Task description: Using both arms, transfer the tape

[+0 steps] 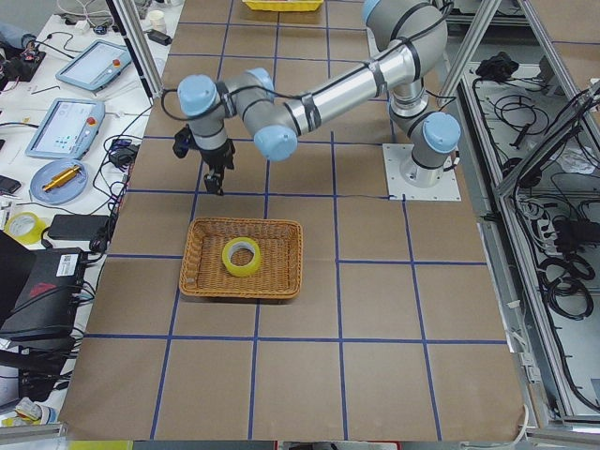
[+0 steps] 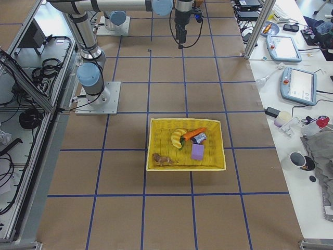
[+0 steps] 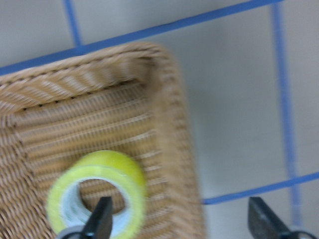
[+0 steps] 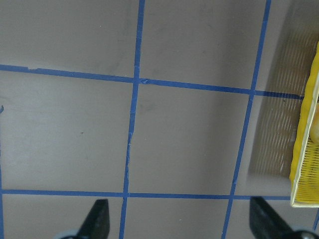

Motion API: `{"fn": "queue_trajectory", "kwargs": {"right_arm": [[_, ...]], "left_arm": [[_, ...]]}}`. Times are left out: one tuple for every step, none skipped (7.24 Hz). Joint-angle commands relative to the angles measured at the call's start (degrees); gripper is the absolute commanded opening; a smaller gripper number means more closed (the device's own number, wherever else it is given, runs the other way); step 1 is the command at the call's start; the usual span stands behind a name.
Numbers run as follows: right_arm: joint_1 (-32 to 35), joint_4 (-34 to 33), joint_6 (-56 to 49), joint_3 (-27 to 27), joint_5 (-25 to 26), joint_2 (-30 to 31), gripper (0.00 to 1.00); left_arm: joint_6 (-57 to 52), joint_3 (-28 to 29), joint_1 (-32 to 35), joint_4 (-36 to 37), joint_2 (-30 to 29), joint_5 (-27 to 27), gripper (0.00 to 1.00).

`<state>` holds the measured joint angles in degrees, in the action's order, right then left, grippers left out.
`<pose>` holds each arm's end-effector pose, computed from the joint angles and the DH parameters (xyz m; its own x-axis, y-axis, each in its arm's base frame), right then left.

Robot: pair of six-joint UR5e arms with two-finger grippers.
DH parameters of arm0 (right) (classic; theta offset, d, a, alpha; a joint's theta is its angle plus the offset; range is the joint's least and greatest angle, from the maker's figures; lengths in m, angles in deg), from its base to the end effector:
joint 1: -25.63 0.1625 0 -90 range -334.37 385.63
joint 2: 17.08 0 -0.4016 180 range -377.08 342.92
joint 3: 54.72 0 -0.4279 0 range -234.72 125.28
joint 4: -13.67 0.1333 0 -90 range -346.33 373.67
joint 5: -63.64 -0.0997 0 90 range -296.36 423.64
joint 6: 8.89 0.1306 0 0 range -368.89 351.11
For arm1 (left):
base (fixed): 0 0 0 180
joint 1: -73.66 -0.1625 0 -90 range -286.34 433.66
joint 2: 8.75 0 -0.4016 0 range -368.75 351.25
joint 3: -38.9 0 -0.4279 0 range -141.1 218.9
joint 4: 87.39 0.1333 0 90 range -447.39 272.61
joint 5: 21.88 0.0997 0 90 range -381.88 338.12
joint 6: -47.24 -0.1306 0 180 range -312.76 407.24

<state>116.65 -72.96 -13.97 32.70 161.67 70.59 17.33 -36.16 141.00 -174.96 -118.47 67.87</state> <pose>0.1246 -0.5346 0.4311 -0.9844 -0.1135 0.1341 -0.1054 0.9922 0.0666 0.1293 -0.6571 0.3703 -0.9918 0.1257 0.0242 0.1264 0.9914 0.0334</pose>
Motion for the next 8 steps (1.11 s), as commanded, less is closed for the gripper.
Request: {"fn": "queue_trajectory", "kwargs": {"right_arm": [[-0.1,0.0,0.2,0.0,0.0,0.0,1.00],[0.0,0.0,0.2,-0.1,-1.0,0.0,1.00],[0.0,-0.1,0.2,-0.1,-2.8,0.1,1.00],[0.0,-0.5,0.4,-0.1,-4.8,0.0,1.00],[-0.1,-0.4,0.7,-0.1,-5.0,0.0,1.00],[0.0,-0.2,0.9,-0.1,-5.0,0.0,1.00],[-0.1,-0.1,0.9,-0.1,-5.4,0.0,1.00],[0.0,-0.6,0.9,-0.1,-5.4,0.0,1.00]], "left_arm": [[23.3,-1.1,12.2,-9.1,8.6,-5.8,0.90],[32.5,-2.8,20.6,-8.2,10.4,-4.6,0.90],[32.8,-5.2,25.6,-7.7,12.8,-0.1,0.90],[33.0,-7.7,26.8,-7.4,16.6,0.9,0.90],[31.9,-9.1,26.8,-7.3,19.0,1.0,0.90],[28.3,-9.8,25.5,-6.3,19.5,1.4,0.90],[27.7,-11.0,24.1,-4.7,19.4,1.0,0.90],[27.4,-12.7,23.7,2.1,19.4,0.8,0.91]]}}
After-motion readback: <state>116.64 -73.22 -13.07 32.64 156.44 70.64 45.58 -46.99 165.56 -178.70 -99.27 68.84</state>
